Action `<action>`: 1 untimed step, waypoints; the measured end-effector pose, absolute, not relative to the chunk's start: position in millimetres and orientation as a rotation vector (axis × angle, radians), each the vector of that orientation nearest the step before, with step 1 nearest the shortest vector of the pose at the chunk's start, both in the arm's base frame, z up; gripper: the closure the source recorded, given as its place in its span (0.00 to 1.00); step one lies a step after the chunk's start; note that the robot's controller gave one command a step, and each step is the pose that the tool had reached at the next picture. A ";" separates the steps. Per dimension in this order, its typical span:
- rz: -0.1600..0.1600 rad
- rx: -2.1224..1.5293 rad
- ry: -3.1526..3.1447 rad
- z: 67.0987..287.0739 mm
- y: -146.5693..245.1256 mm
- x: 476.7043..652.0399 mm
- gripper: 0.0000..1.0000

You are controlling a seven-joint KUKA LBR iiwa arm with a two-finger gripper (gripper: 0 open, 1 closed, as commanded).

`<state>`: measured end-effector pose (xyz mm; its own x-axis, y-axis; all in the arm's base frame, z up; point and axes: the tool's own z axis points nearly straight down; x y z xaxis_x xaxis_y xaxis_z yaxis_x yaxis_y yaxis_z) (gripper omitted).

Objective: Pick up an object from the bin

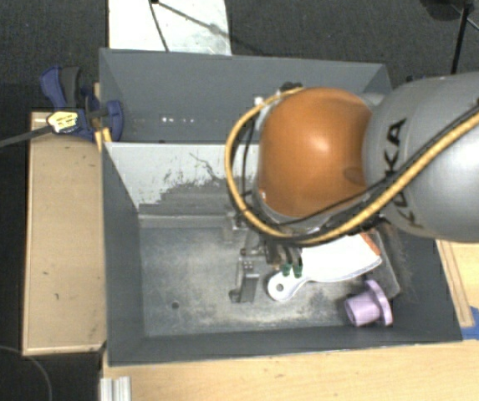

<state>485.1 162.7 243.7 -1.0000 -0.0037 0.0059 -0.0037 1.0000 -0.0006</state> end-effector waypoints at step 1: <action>-0.002 -0.002 -3.144 247.8 161.8 486.8 0.00</action>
Offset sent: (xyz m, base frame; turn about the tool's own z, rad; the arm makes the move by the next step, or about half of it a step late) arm 0.0139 -0.0524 -0.0684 0.0183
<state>486.8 161.8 247.8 -1.0000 0.0013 -0.0019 0.0013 1.0000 0.0013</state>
